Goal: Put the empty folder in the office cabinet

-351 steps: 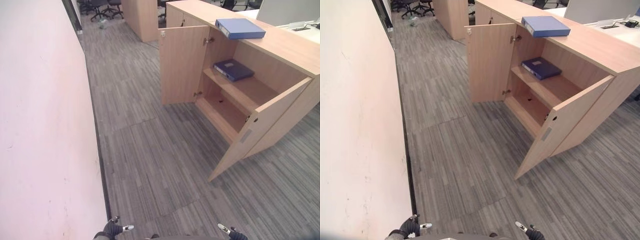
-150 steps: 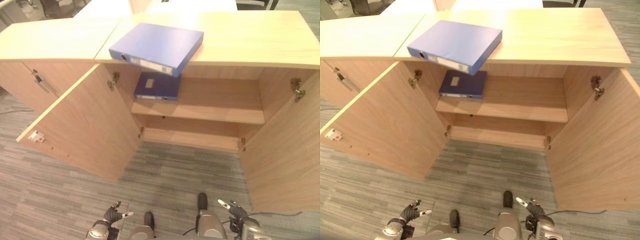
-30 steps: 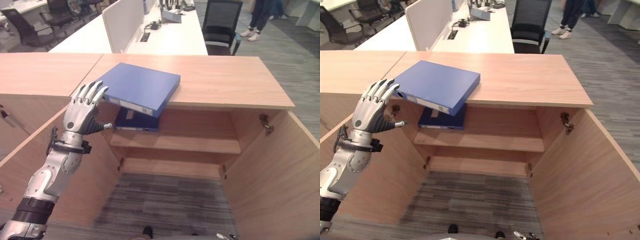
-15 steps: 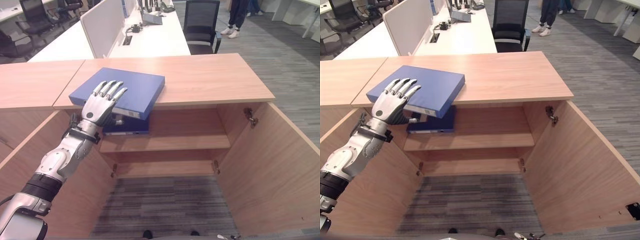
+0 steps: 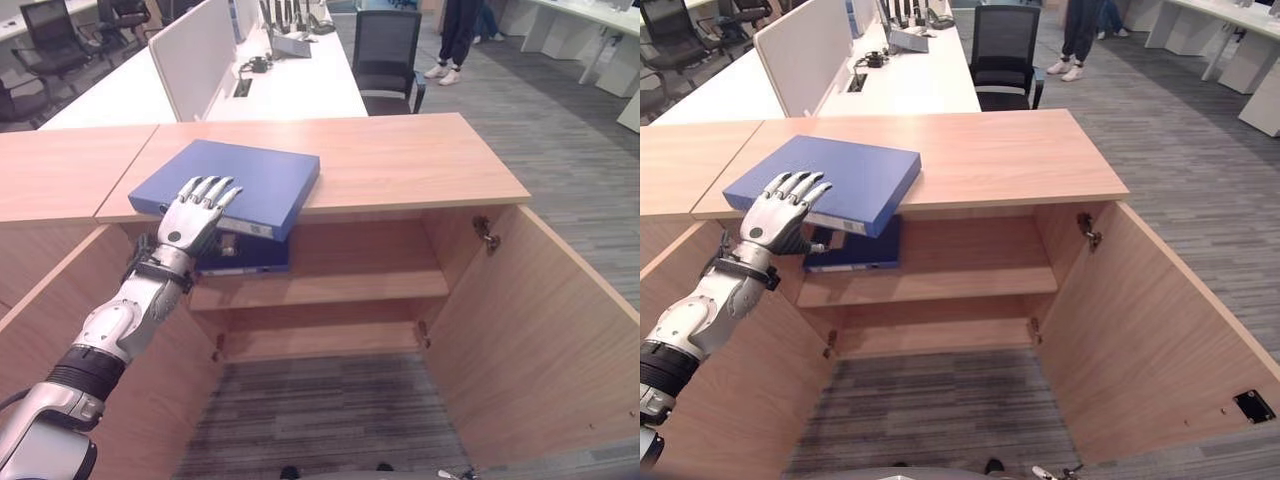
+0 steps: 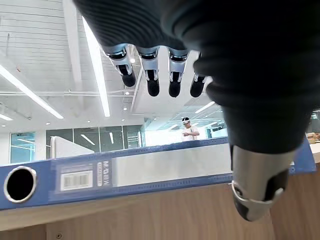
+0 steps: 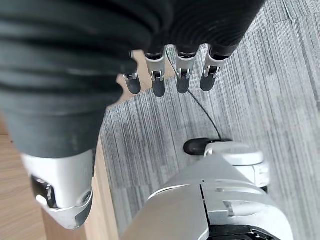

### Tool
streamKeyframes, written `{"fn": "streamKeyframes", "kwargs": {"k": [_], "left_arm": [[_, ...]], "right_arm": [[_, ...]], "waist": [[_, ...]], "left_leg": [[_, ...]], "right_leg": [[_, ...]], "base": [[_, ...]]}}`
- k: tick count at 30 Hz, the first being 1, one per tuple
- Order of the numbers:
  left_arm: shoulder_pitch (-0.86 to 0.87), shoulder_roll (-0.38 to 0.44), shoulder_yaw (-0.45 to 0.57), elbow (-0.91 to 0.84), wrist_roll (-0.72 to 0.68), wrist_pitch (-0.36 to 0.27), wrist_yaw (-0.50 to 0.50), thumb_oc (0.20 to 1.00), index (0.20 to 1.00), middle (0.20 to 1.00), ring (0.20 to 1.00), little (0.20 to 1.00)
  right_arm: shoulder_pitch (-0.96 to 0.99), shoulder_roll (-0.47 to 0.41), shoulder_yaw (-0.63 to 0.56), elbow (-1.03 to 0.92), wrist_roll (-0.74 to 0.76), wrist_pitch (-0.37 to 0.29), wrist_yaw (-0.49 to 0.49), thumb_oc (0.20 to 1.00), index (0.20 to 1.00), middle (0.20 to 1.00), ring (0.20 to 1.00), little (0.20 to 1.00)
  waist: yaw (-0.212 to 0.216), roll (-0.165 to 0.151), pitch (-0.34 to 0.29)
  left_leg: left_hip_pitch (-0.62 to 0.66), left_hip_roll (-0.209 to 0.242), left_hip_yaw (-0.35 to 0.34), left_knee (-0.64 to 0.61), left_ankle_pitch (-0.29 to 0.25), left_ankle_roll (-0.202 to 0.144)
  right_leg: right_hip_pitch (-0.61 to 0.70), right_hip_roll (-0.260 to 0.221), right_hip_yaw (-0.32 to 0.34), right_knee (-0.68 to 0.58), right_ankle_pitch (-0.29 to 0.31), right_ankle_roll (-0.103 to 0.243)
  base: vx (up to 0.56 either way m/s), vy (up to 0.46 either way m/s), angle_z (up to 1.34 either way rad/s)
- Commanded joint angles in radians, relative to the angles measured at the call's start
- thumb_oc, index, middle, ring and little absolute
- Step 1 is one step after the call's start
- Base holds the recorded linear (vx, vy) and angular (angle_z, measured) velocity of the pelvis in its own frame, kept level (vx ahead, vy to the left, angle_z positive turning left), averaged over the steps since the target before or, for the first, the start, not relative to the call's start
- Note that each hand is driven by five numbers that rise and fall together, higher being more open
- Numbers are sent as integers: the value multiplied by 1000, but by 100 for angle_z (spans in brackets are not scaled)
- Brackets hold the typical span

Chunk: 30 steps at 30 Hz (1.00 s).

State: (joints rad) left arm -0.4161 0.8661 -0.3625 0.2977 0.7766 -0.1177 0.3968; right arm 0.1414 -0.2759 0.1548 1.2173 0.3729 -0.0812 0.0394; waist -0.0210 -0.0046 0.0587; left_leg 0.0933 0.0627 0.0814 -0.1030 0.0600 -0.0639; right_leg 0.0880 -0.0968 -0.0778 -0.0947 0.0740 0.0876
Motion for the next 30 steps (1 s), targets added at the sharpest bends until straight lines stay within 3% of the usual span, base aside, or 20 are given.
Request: {"fn": "streamKeyframes", "kwargs": {"k": [1,30], "left_arm": [[-161,26,8,57,36,23,17,1000,1000,1000,1000,1000],[-349,19,-145,215,40,62,21,1000,1000,1000,1000,1000]], "right_arm": [[-69,-24,5,30,16,-11,-11,1000,1000,1000,1000,1000],[-78,-49,2,35,26,-6,-25,1000,1000,1000,1000,1000]], "waist": [[-8,-16,43],[-48,-7,51]], "left_leg": [[77,9,19,16,-140,-26],[87,9,54,16,-143,-22]], "right_leg": [[66,-47,38,28,-118,93],[40,-43,70,52,-120,97]], "base": [[-2,10,-4],[1,4,-3]]}}
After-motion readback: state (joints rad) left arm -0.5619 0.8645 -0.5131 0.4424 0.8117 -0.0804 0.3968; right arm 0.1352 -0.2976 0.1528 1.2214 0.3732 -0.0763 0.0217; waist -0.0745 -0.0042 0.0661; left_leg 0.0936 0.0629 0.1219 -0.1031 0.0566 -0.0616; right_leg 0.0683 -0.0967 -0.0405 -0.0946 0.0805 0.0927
